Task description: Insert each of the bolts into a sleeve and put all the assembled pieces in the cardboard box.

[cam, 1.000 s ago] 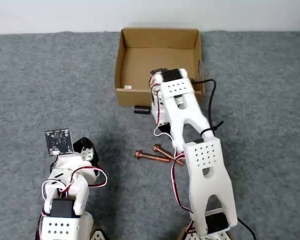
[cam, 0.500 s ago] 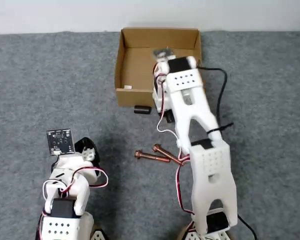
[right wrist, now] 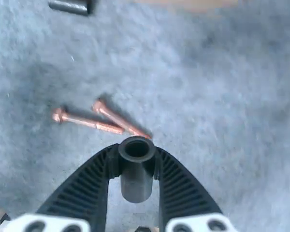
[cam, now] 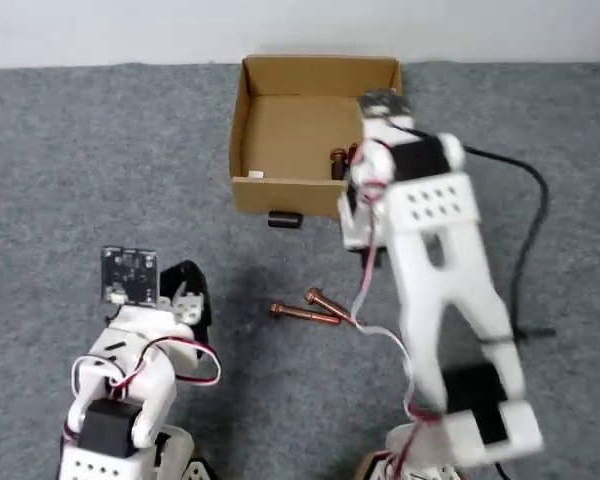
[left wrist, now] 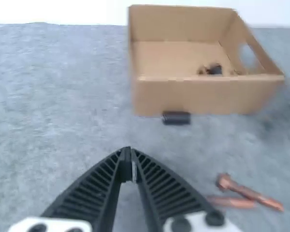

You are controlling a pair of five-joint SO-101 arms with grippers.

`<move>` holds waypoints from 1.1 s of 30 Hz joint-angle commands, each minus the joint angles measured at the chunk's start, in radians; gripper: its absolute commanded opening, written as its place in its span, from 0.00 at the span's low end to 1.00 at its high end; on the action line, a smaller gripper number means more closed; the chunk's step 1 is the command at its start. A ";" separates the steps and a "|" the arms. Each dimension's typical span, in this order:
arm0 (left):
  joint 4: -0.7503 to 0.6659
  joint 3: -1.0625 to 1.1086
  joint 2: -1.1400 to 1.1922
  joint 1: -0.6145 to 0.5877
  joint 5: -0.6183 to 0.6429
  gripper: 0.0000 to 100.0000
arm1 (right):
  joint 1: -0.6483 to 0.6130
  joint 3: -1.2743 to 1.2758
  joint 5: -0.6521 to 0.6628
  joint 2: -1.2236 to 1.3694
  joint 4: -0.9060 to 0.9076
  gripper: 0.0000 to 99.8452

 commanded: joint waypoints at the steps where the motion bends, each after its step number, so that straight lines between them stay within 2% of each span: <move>1: 0.060 -0.208 0.189 0.031 0.058 0.01 | 0.068 0.126 -0.035 -0.208 -0.004 0.01; 4: 0.091 -0.363 0.411 0.058 0.135 0.01 | 0.117 0.245 -0.037 -0.328 -0.039 0.01; 10: 0.270 -0.627 0.810 0.196 0.367 0.01 | 0.214 0.463 -0.032 -0.550 -0.090 0.01; 14: 0.351 -0.746 1.007 0.285 0.493 0.01 | 0.285 0.563 -0.029 -0.677 -0.091 0.01; 18: 0.361 -0.842 1.152 0.342 0.583 0.01 | 0.355 0.658 -0.029 -0.776 -0.091 0.01; 27: 0.359 -0.987 1.421 0.402 0.617 0.01 | 0.470 0.807 -0.029 -0.926 -0.091 0.01; 33: 0.365 -1.043 1.603 0.402 0.617 0.12 | 0.492 0.844 -0.029 -0.986 -0.096 0.01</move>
